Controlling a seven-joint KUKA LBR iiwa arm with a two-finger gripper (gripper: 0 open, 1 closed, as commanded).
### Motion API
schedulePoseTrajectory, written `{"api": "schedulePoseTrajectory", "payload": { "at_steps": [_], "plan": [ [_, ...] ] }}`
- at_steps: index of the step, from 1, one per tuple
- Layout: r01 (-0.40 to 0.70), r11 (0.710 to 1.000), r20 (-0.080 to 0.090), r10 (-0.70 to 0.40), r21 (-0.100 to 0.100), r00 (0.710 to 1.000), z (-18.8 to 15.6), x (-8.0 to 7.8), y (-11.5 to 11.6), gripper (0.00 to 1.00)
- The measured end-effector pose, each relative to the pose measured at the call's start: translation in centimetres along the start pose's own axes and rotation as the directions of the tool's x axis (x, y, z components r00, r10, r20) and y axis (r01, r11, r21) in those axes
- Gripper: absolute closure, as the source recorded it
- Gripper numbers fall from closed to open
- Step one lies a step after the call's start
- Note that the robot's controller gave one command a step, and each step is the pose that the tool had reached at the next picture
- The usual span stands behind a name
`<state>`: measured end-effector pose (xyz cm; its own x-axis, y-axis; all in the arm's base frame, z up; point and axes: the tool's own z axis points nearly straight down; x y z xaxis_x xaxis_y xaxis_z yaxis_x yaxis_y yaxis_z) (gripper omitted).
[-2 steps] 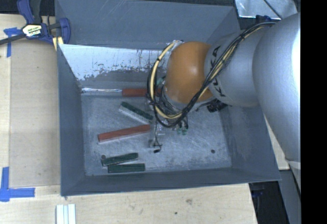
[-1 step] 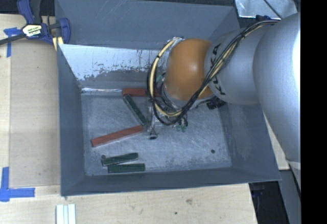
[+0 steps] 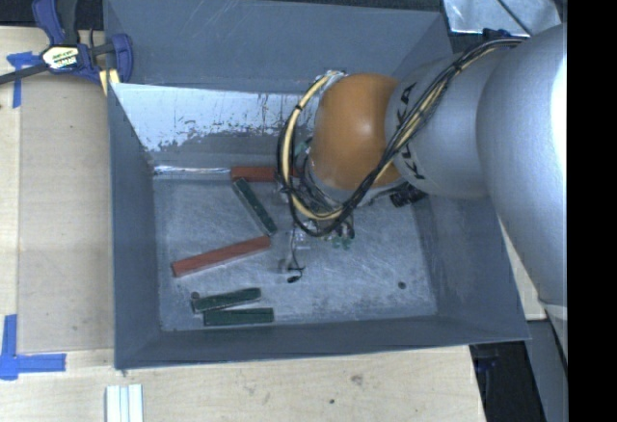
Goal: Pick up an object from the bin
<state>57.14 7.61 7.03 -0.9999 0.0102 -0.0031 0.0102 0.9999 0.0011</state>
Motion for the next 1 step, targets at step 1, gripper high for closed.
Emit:
{"api": "schedulePoseTrajectory", "payload": {
  "at_steps": [1],
  "plan": [
    [0.068,0.998,-0.004,-0.068,-0.001,0.998,0.01,1.6,5.45,0.0]
  ]
}}
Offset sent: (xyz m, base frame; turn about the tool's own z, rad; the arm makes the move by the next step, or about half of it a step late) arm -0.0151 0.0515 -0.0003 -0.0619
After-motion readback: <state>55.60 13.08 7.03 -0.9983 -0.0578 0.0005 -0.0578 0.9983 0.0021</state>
